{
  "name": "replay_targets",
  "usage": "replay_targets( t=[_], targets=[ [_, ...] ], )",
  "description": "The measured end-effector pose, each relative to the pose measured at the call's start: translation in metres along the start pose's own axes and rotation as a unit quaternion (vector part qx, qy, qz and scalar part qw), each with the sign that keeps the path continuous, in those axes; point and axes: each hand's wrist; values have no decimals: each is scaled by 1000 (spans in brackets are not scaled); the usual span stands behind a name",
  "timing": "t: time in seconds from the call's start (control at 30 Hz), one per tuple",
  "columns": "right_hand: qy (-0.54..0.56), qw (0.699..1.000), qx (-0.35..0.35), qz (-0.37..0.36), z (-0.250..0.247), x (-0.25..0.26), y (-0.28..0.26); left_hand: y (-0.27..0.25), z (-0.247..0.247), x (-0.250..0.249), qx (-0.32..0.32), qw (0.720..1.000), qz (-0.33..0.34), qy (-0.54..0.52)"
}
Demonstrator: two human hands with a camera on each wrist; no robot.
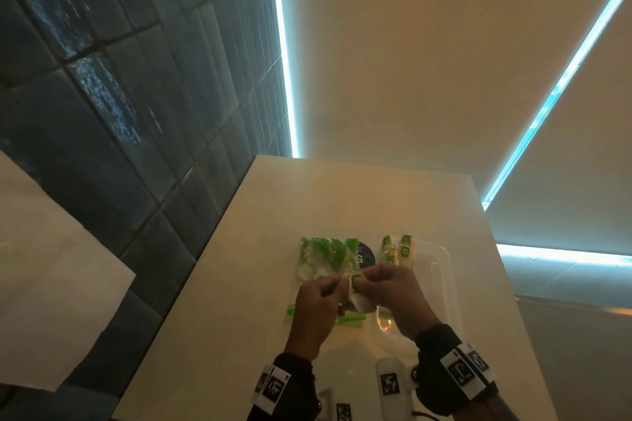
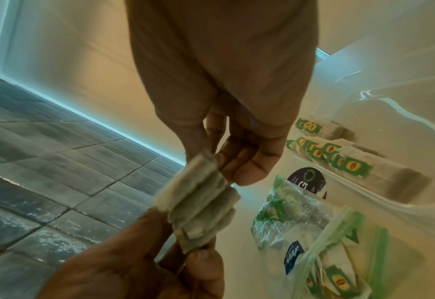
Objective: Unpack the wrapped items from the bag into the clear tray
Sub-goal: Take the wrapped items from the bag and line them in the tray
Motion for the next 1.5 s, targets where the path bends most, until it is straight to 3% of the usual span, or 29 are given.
replay_targets(
  t=[0.13, 0.33, 0.5, 0.8, 0.93, 1.13, 1.27, 1.37, 1.5],
  targets=[
    [11, 1000, 6, 9, 1, -4, -2, -1, -4, 1, 19, 996, -53, -65],
    [40, 999, 7, 3, 1, -7, -3, 1, -6, 4, -24, 995, -69, -75],
    [38, 999, -13, -26, -3, -10, -1, 4, -3, 5, 11, 999, -32, 4],
    [68, 995, 60, 40, -19, -13, 0, 13, 1, 10, -30, 997, -59, -39],
    [61, 996, 61, 33, -19, -15, 1, 18, 6, 12, -12, 998, -58, -20],
    [10, 996, 80, 33, -30, -18, 5, 27, 15, 15, -38, 998, -34, 39],
    [0, 999, 22, 45, -42, -30, 17, 33, 22, 19, -7, 997, -57, 52],
    [47, 994, -83, 54, -70, -35, 31, 37, 14, 32, 1, 991, -63, 115],
    [54, 970, -220, 91, -118, -50, 60, 32, -4, 53, 10, 970, -124, 208]
  ],
)
Point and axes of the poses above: each hand's wrist, its own y-axis towards the middle knuckle, its own z-axis out of the palm, x = y × z, and after that the axes turned 1 degree about x, right-handed
